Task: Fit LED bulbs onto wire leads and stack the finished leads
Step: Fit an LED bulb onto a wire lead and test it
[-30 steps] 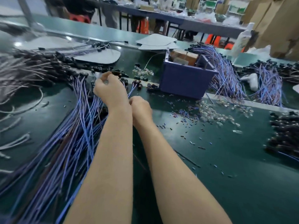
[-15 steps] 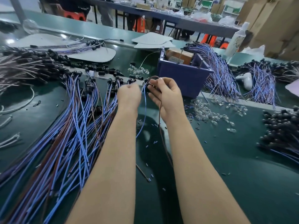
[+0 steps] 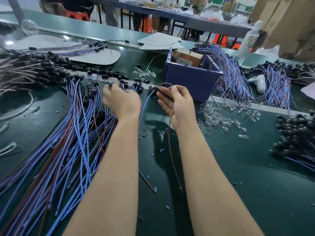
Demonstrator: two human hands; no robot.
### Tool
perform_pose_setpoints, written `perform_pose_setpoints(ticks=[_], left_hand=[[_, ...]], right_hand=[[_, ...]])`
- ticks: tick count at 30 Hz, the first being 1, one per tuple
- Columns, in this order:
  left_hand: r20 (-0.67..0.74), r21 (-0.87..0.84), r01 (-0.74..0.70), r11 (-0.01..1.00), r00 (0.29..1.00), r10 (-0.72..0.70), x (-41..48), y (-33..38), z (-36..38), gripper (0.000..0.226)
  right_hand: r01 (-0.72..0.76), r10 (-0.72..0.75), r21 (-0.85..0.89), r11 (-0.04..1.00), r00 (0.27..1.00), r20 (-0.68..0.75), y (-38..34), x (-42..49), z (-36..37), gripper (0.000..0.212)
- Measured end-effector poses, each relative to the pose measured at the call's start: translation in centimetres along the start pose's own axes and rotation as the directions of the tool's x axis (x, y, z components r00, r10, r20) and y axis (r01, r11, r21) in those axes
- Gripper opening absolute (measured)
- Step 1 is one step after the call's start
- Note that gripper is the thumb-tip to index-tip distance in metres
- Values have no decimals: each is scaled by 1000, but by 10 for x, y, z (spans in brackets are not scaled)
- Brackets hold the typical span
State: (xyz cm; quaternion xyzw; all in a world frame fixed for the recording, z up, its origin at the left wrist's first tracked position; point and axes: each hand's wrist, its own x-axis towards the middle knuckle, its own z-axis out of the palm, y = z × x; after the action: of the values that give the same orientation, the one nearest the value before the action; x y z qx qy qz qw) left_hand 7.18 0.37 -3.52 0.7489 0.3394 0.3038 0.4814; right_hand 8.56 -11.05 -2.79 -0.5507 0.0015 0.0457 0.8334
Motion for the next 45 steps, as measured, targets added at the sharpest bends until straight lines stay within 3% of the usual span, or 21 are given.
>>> perform_pose_setpoints(ticks=[3, 4, 6, 8, 9, 11, 13, 16, 19, 22, 25, 28, 30, 32, 33, 37, 41, 43, 45], left_hand=[[202, 78, -153, 985, 970, 134, -5, 10, 4, 30], [312, 21, -146, 989, 941, 133, -8, 14, 5, 37], [494, -168, 14, 986, 867, 72, -15, 27, 9, 47], [504, -316, 115, 942, 862, 63, -23, 42, 12, 45], [469, -376, 112, 920, 879, 84, -27, 50, 13, 42], [411, -495, 73, 866, 898, 160, -37, 64, 16, 38], [449, -539, 32, 842, 856, 255, -52, 77, 21, 35], [575, -369, -229, 901, 705, 415, -75, 86, 34, 29], [686, -256, -388, 886, 573, 449, -97, 87, 45, 31], [759, -256, -336, 906, 511, 404, -112, 77, 56, 33], [829, -240, -278, 930, 440, 345, -115, 57, 62, 27], [768, -279, -281, 918, 509, 389, -112, 46, 65, 21], [724, -312, -274, 910, 552, 414, -110, 43, 66, 16], [680, -343, -286, 895, 582, 447, -110, 42, 68, 14], [662, -352, -299, 887, 591, 462, -110, 41, 68, 14], [644, -286, -371, 884, 609, 463, -109, 35, 67, 16], [571, -66, -361, 930, 751, 332, -97, 20, 68, 16], [526, -51, -308, 950, 800, 288, -93, 17, 68, 16], [537, -106, -286, 952, 789, 297, -95, 18, 69, 15]], right_hand=[[62, -67, 57, 996, 994, 83, -7, -2, 3, 18], [81, -87, 68, 994, 992, 92, -10, -3, 3, 18], [117, -121, 49, 992, 989, 82, -17, -4, 1, 18], [166, -159, -92, 982, 984, 83, -25, -8, -5, 18], [212, -191, -243, 946, 976, 106, -29, -11, -10, 17], [314, -240, -515, 798, 948, 207, -36, -19, -23, 17], [375, -223, -571, 731, 921, 320, -43, -28, -38, 20], [345, -179, -480, 807, 917, 356, -52, -36, -62, 25], [293, -242, -382, 877, 954, 174, -58, -38, -84, 22], [325, -337, -95, 941, 926, -170, -65, -36, -109, 17], [404, -302, 187, 895, 859, -412, -72, -34, -131, 18], [368, -260, 198, 908, 868, -423, -68, -30, -135, 16], [280, -282, -50, 959, 914, -291, -60, -29, -131, 15], [235, -284, -287, 929, 948, -142, -51, -29, -125, 17], [231, -280, -326, 917, 953, -113, -48, -29, -122, 17], [318, -390, -295, 901, 891, -231, -49, -29, -122, 21], [406, -397, -81, 910, 801, -449, -55, -27, -130, 19], [399, -386, -68, 914, 808, -445, -52, -27, -129, 17], [357, -360, -79, 931, 856, -371, -48, -28, -125, 14]])
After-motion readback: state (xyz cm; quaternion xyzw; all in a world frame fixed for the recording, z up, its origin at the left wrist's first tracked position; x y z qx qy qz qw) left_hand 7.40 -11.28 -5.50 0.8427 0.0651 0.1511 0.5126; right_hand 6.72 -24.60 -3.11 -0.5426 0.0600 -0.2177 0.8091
